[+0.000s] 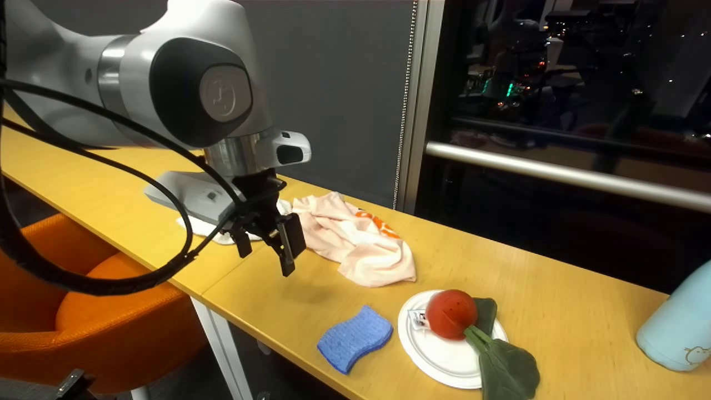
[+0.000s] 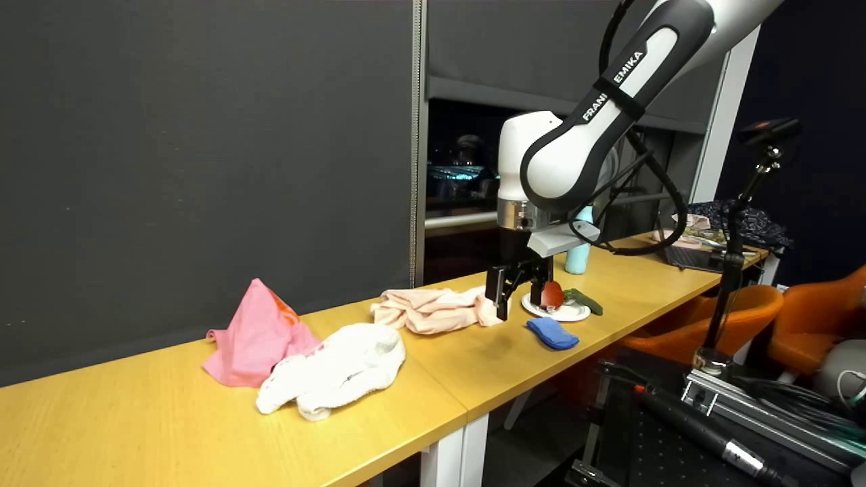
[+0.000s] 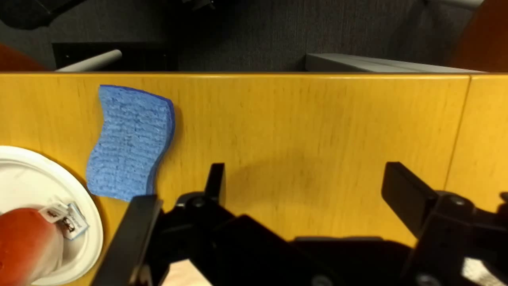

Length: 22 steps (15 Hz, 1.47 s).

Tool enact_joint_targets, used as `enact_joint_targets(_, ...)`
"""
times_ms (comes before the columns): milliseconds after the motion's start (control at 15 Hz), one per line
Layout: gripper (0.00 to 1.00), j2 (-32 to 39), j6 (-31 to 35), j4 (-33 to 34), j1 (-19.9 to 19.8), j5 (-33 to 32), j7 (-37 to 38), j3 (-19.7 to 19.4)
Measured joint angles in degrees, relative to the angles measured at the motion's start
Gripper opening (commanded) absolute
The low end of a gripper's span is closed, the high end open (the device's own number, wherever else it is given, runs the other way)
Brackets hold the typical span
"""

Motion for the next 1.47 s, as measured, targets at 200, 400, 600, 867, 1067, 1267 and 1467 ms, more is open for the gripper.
enact_joint_targets(200,1.0,0.5,3.8,0.5,1.4,0.0,0.9,1.4)
enact_joint_targets(400,1.0,1.9,6.6,-0.4,2.1,0.0,1.3,1.6)
enact_joint_targets(600,1.0,3.0,9.5,-3.1,1.9,0.0,1.3,0.8)
enact_joint_targets(867,1.0,5.6,16.7,-6.8,1.1,0.0,1.0,-1.7)
enact_joint_targets(1067,1.0,10.1,22.2,-7.1,-0.6,0.5,0.4,-2.9)
enact_joint_targets(1267,1.0,14.6,26.4,-6.3,-2.6,1.9,-0.5,-2.9)
enact_joint_targets(1467,1.0,15.5,27.7,-6.2,-2.8,3.7,-1.2,-2.9)
